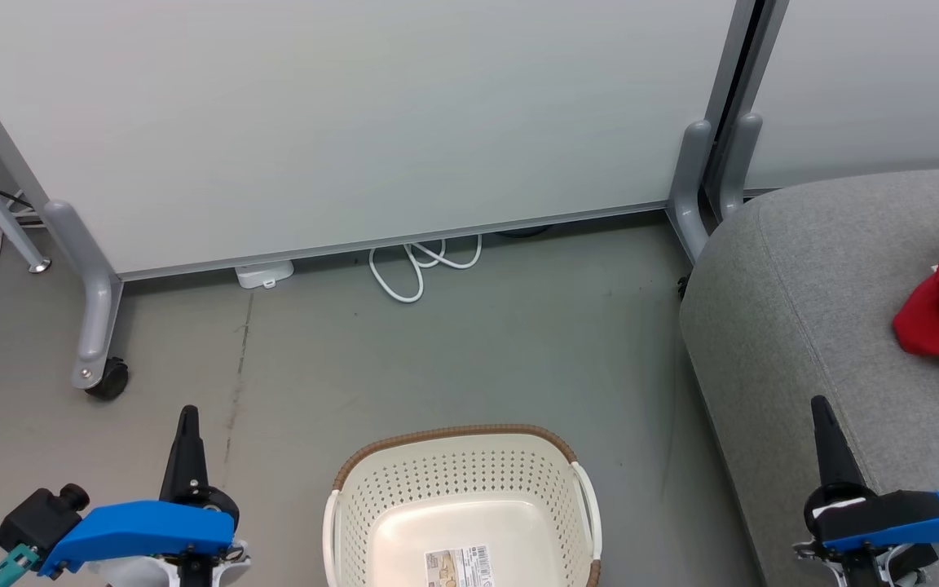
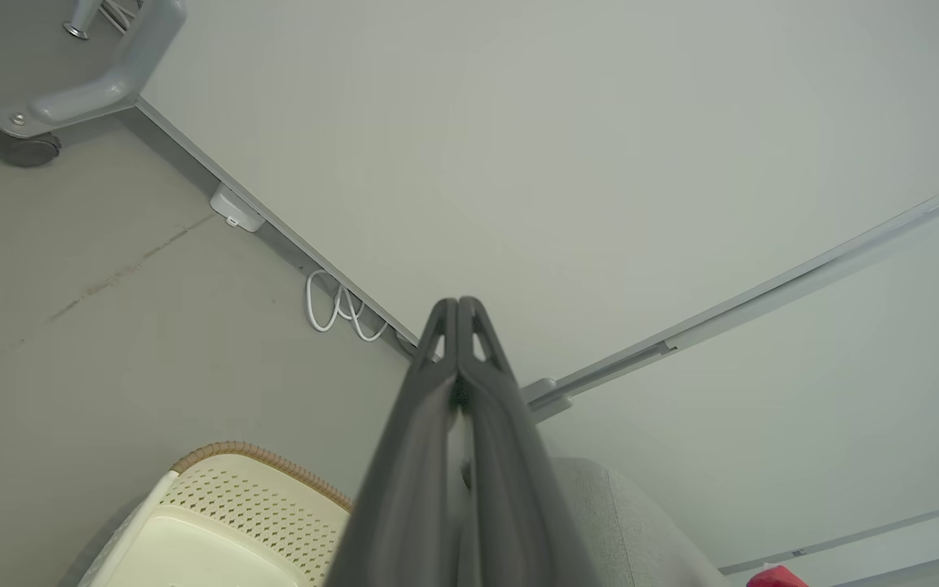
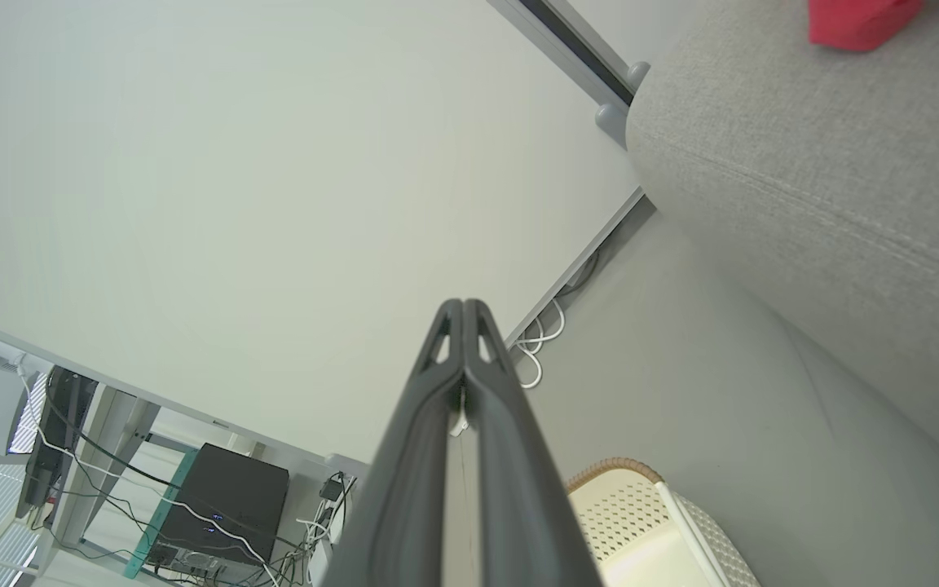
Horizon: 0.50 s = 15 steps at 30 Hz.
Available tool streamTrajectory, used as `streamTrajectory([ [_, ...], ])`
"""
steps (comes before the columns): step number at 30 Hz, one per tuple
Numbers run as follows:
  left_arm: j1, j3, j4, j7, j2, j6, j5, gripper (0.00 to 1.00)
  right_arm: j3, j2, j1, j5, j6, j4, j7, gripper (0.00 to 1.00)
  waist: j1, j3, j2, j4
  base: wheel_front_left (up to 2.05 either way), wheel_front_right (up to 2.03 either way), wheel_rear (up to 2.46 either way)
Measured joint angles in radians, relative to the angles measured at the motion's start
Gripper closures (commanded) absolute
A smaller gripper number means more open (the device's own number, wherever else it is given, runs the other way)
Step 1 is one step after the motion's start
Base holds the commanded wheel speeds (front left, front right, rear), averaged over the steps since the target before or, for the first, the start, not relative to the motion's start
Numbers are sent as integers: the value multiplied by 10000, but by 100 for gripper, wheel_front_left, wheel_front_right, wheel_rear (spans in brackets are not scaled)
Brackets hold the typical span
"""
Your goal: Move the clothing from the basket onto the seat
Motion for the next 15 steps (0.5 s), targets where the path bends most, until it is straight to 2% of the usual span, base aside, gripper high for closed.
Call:
streamTrajectory([
  [15, -109, 159, -56, 416, 0, -75, -1628, 100, -42, 12, -51, 1636, 0, -119, 441, 100, 0, -33, 0, 3, 0, 0, 0],
])
